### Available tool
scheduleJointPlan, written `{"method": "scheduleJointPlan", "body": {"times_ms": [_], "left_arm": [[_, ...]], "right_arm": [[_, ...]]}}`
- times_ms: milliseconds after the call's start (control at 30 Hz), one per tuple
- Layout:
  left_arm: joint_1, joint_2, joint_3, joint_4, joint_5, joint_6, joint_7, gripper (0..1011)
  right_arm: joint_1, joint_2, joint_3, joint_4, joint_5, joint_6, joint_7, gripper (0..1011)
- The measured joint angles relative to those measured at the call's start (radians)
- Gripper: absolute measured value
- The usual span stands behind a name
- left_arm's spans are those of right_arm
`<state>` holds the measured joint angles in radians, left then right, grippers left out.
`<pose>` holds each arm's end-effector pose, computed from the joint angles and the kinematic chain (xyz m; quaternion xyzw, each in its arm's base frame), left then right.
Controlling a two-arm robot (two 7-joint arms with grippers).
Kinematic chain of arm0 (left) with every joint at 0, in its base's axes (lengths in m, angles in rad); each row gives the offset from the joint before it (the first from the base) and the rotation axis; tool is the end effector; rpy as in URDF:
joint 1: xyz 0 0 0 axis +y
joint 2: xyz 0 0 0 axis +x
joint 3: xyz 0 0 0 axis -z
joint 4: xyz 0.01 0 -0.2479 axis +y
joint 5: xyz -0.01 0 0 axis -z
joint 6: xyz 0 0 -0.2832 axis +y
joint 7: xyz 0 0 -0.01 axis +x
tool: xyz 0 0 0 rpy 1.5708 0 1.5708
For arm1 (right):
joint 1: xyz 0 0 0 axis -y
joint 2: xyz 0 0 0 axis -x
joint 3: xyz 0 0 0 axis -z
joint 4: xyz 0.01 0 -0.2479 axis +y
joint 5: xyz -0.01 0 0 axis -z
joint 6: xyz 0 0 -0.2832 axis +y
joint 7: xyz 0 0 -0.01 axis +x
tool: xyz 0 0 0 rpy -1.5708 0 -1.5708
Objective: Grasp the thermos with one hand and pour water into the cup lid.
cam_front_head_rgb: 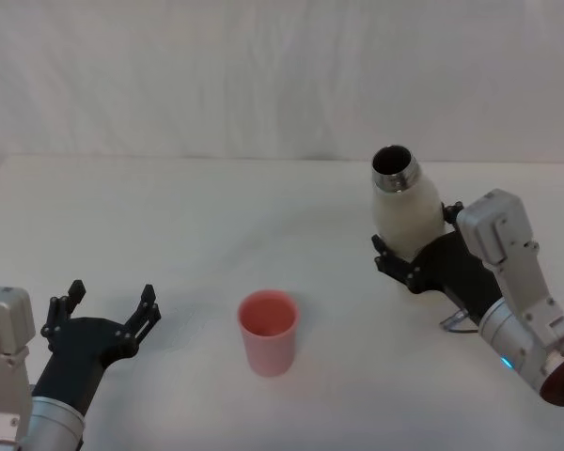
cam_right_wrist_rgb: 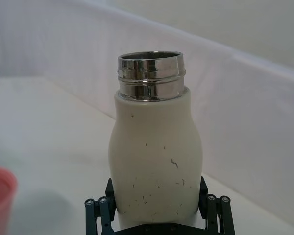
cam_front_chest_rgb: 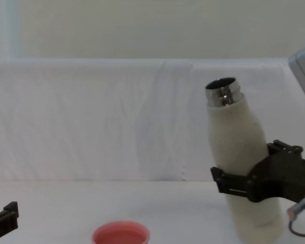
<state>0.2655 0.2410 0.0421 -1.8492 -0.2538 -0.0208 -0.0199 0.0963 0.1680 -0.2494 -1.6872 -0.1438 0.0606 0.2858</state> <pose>0.2382 0.0302 -0.2457 -0.0174 0.0064 0.6616 0.7496 0.3142 0.0360 -0.2044 -0.0807 -0.1525 -0.4959 0.8511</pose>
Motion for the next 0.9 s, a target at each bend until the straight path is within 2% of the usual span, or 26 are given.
{"method": "scheduleJointPlan", "body": {"times_ms": [33,67,133,233,333,367,400,467,667,900], "left_arm": [[0.0,0.0,0.0,0.0,0.0,0.0,0.0,1001],[0.0,0.0,0.0,0.0,0.0,0.0,0.0,1001],[0.0,0.0,0.0,0.0,0.0,0.0,0.0,1001],[0.0,0.0,0.0,0.0,0.0,0.0,0.0,1001],[0.0,0.0,0.0,0.0,0.0,0.0,0.0,1001],[0.0,0.0,0.0,0.0,0.0,0.0,0.0,1001],[0.0,0.0,0.0,0.0,0.0,0.0,0.0,1001],[0.0,0.0,0.0,0.0,0.0,0.0,0.0,1001],[0.0,0.0,0.0,0.0,0.0,0.0,0.0,1001],[0.0,0.0,0.0,0.0,0.0,0.0,0.0,1001]], "right_arm": [[0.0,0.0,0.0,0.0,0.0,0.0,0.0,960],[0.006,-0.014,0.004,0.017,0.045,-0.002,0.015,960],[0.009,-0.018,0.004,0.023,0.06,-0.002,0.019,960],[0.018,-0.039,0.009,0.053,0.13,-0.003,0.04,960],[0.022,-0.047,0.011,0.065,0.158,-0.003,0.048,960],[0.028,-0.06,0.014,0.085,0.196,-0.004,0.057,960],[0.028,-0.06,0.014,0.085,0.196,-0.004,0.057,960],[0.035,-0.071,0.014,0.106,0.234,-0.004,0.065,960],[0.052,-0.086,0.005,0.139,0.285,-0.001,0.073,960],[0.071,-0.09,-0.018,0.164,0.303,-0.001,0.069,960]]}}
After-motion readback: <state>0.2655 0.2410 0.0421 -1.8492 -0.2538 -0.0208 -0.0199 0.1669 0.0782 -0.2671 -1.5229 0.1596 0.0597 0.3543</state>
